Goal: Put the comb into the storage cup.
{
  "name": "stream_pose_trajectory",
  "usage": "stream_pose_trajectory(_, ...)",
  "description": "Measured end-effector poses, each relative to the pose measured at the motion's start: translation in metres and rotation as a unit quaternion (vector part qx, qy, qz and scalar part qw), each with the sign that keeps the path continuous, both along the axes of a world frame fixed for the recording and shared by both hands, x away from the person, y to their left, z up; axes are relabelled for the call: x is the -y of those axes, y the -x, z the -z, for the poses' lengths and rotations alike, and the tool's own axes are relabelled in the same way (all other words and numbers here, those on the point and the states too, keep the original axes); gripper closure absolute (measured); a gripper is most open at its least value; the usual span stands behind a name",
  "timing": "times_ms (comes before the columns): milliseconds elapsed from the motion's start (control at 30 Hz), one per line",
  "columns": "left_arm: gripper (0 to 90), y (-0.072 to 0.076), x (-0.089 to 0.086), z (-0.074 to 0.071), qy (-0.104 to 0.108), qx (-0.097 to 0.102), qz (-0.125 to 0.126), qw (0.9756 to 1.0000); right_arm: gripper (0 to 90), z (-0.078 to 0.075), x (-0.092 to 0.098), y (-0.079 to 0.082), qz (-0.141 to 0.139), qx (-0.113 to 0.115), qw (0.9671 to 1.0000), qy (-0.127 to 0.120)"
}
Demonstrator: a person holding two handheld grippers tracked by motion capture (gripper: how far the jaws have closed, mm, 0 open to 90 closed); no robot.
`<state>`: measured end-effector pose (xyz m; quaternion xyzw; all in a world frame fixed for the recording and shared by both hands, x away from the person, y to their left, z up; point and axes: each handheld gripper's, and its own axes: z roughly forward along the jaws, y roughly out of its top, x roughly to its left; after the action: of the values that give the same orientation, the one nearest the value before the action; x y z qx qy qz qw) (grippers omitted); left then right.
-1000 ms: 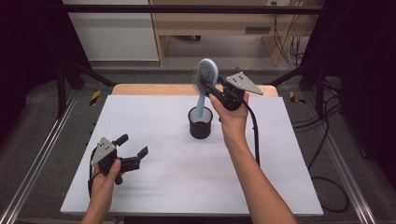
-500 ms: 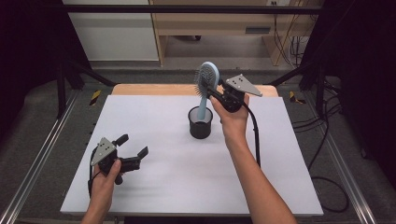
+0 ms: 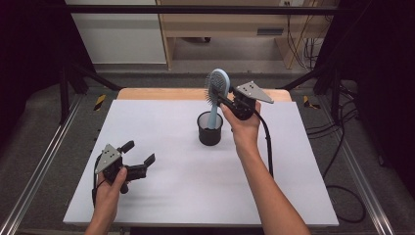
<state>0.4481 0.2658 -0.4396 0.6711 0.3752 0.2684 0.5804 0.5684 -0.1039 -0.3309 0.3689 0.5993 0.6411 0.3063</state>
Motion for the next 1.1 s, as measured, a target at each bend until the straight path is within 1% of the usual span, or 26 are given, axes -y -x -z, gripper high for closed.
stream_pose_trajectory(367, 3.6, 0.000, -0.001, -0.001, 0.003, 0.003, 0.000, 1.0000, 54.3, 0.006, -0.001, -0.001, 0.000, -0.006, 1.0000, -0.003)
stream_pose_trajectory(567, 3.5, 0.000, -0.005, -0.001, 0.001, 0.005, -0.003, 1.0000, 54.2, 0.011, -0.003, -0.001, -0.002, -0.012, 0.9999, -0.003)
stream_pose_trajectory(833, 3.4, 0.000, -0.003, -0.001, -0.002, 0.006, 0.000, 1.0000, 54.2, 0.018, -0.006, -0.001, -0.003, -0.017, 0.9998, -0.002)
stream_pose_trajectory(1100, 3.4, 0.000, -0.005, -0.001, -0.002, 0.006, -0.003, 1.0000, 54.1, 0.024, -0.007, -0.001, -0.003, -0.022, 0.9998, -0.002)
